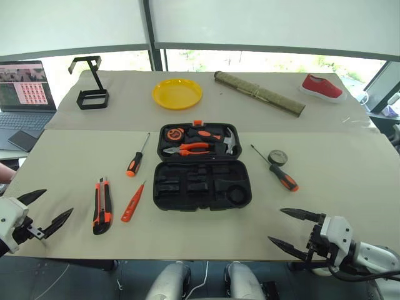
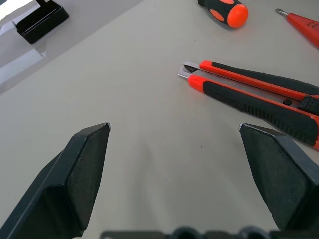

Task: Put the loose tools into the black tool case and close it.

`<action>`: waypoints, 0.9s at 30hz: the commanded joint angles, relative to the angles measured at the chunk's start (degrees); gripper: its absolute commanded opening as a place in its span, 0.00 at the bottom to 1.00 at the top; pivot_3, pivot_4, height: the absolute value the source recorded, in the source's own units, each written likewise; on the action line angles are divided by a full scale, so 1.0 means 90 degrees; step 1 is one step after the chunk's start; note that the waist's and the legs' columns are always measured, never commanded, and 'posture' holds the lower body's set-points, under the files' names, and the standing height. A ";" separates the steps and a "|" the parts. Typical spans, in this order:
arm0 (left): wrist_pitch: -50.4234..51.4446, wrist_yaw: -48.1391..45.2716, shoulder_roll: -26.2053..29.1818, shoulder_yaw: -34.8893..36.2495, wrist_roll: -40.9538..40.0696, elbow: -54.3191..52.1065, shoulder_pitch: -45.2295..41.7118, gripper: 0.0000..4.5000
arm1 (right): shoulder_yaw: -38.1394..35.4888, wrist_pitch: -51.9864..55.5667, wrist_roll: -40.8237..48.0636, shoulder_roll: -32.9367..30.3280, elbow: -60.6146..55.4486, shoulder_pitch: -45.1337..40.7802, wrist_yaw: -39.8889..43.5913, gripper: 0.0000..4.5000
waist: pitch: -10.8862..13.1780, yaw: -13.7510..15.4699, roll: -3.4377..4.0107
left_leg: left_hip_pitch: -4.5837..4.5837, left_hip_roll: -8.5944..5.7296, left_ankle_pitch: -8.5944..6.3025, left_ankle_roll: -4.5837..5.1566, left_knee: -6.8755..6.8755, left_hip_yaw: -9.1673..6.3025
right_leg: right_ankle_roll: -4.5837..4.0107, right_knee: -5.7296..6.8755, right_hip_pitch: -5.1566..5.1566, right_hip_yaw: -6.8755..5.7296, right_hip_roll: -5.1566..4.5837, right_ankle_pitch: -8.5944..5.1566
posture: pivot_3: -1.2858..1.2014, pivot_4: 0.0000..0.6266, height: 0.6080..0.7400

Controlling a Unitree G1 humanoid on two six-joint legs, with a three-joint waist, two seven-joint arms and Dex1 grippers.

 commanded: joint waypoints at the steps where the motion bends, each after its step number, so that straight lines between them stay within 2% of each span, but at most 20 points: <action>1: 0.0224 0.0092 0.0056 0.0218 -0.0148 -0.0185 0.0096 0.99 | 0.0011 -0.0005 0.0085 -0.0016 -0.0039 -0.0187 -0.0030 0.99 | 0.0000 -0.0001 -0.0001 | 0.0000 0.0000 0.0000 0.0000 0.0000 0.0000 | 0.0000 0.0000 0.0000 0.0000 0.0000 0.0000 | 0.52 0.24 1.00; 7: 0.1601 0.0798 -0.0339 0.0742 -0.0691 -0.1173 0.0630 0.99 | 0.0185 0.0444 0.0801 0.0313 -0.0181 -0.0854 0.0005 0.99 | 0.0003 -0.0036 -0.0010 | 0.0011 0.0017 -0.0002 0.0005 0.0000 0.0017 | 0.0000 0.0000 0.0001 0.0015 0.0012 0.0000 | 0.52 0.24 1.00; 9: 0.3382 0.1014 -0.0260 0.0871 -0.1253 -0.1554 0.1164 0.99 | 0.0217 0.0586 0.0992 0.0482 -0.0375 -0.1005 -0.0132 0.99 | 0.0003 -0.0039 -0.0010 | 0.0013 0.0021 -0.0005 0.0010 0.0000 0.0019 | -0.0001 0.0000 0.0002 0.0022 0.0018 0.0001 | 0.52 0.24 1.00; 13: 0.4216 0.1314 -0.0604 0.1423 -0.1524 -0.1558 0.1811 0.99 | 0.0110 0.0691 0.1472 0.1114 -0.1114 -0.1571 -0.0936 0.99 | 0.0007 -0.0079 -0.0017 | 0.0029 0.0059 -0.0014 0.0023 0.0000 0.0048 | -0.0002 -0.0002 0.0002 0.0061 0.0063 0.0000 | 0.52 0.24 1.00; 16: 0.4683 0.1377 -0.0618 0.1637 -0.1708 -0.1664 0.1931 0.99 | 0.0164 0.0533 0.1349 0.1351 -0.1237 -0.1745 -0.1104 0.99 | 0.0003 -0.0062 -0.0025 | 0.0034 0.0087 -0.0019 0.0013 0.0000 0.0061 | 0.0008 -0.0001 -0.0002 0.0082 0.0094 -0.0007 | 0.52 0.24 1.00; 19: 0.5540 0.1402 -0.0364 0.1858 -0.2430 -0.2317 0.1707 0.99 | 0.0212 0.0309 0.1189 0.1474 -0.1186 -0.1815 -0.1133 0.99 | -0.0003 0.0042 -0.0036 | 0.0040 0.0093 -0.0029 -0.0005 0.0001 0.0061 | -0.0027 -0.0001 -0.0001 0.0076 0.0099 0.0007 | 0.52 0.24 1.00; 22: 0.6530 0.1684 0.0285 0.1749 -0.2966 -0.2780 0.1081 0.99 | 0.0277 0.0387 0.1216 0.1514 -0.1227 -0.1762 -0.1122 0.99 | -0.0005 0.0092 -0.0039 | 0.0040 0.0089 -0.0046 -0.0034 0.0007 0.0064 | -0.0031 0.0000 0.0004 0.0077 0.0096 0.0010 | 0.52 0.24 1.00; 25: 0.7408 0.1956 0.1270 0.0791 -0.3018 -0.2948 0.0060 0.99 | 0.0379 0.0429 0.1178 0.1547 -0.1309 -0.1675 -0.1138 0.99 | -0.0010 0.0097 -0.0046 | 0.0044 0.0091 -0.0040 -0.0045 0.0008 0.0063 | -0.0039 0.0008 0.0002 0.0071 0.0106 0.0015 | 0.52 0.24 1.00; 27: 0.7732 0.2354 0.1472 0.0130 -0.2923 -0.2763 -0.0809 0.99 | 0.0446 0.0414 0.1129 0.1572 -0.1323 -0.1653 -0.1177 0.99 | -0.0005 0.0036 -0.0029 | 0.0055 0.0088 -0.0039 -0.0047 0.0007 0.0066 | -0.0047 0.0010 0.0006 0.0079 0.0111 0.0021 | 0.52 0.24 1.00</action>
